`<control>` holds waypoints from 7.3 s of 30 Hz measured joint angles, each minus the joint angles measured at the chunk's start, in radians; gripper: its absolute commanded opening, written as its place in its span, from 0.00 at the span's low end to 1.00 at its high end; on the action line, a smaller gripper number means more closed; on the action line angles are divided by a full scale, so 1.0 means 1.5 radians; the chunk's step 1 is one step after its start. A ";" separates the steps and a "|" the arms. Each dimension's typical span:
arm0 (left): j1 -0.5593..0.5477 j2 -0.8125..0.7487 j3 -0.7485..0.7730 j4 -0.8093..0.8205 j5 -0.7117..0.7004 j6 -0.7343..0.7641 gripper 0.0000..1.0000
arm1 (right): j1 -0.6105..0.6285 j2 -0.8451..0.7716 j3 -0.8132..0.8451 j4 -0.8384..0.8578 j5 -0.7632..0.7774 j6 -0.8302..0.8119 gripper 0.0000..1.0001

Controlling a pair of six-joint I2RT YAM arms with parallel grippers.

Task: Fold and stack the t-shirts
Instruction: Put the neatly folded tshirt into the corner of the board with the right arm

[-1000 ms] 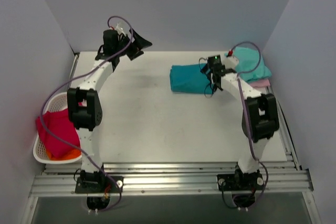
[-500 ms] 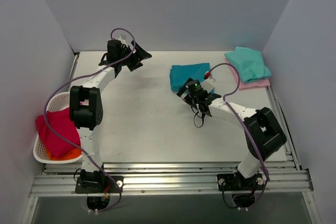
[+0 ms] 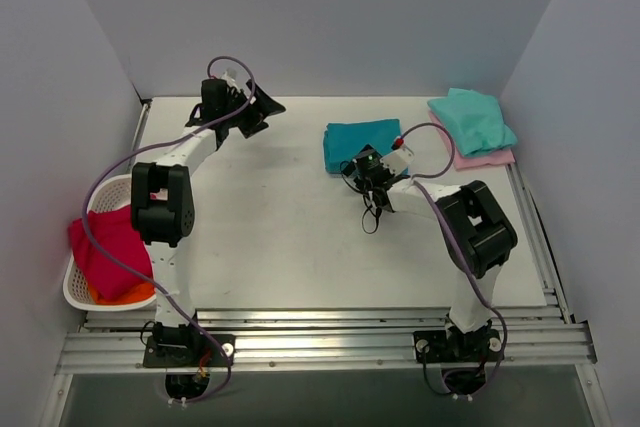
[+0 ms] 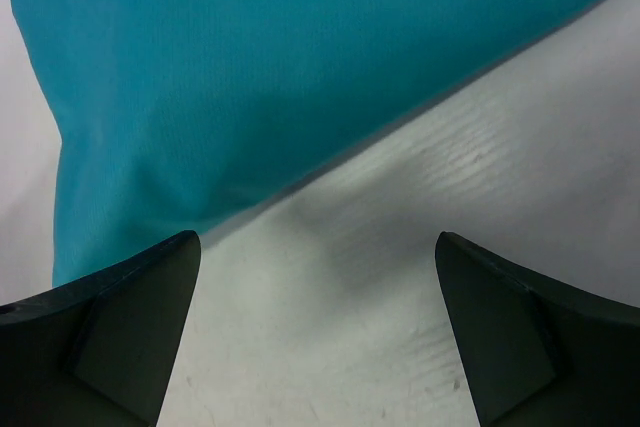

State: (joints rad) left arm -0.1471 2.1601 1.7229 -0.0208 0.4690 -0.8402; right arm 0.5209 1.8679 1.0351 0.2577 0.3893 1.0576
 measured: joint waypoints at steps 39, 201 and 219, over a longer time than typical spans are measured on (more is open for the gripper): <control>0.030 0.000 -0.019 0.017 0.012 0.007 0.96 | -0.130 0.170 0.041 0.319 -0.080 -0.005 0.00; 0.056 0.002 -0.028 0.033 0.077 -0.014 0.97 | -0.522 0.298 0.715 -0.180 -0.192 -0.298 0.00; 0.051 0.012 -0.025 0.034 0.078 -0.014 0.97 | -0.593 0.090 0.306 -0.003 -0.205 -0.176 0.60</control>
State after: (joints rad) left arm -0.0711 2.1777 1.6855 0.0307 0.5854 -0.8619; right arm -0.3687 2.0026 1.4940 0.2539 0.0811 0.7940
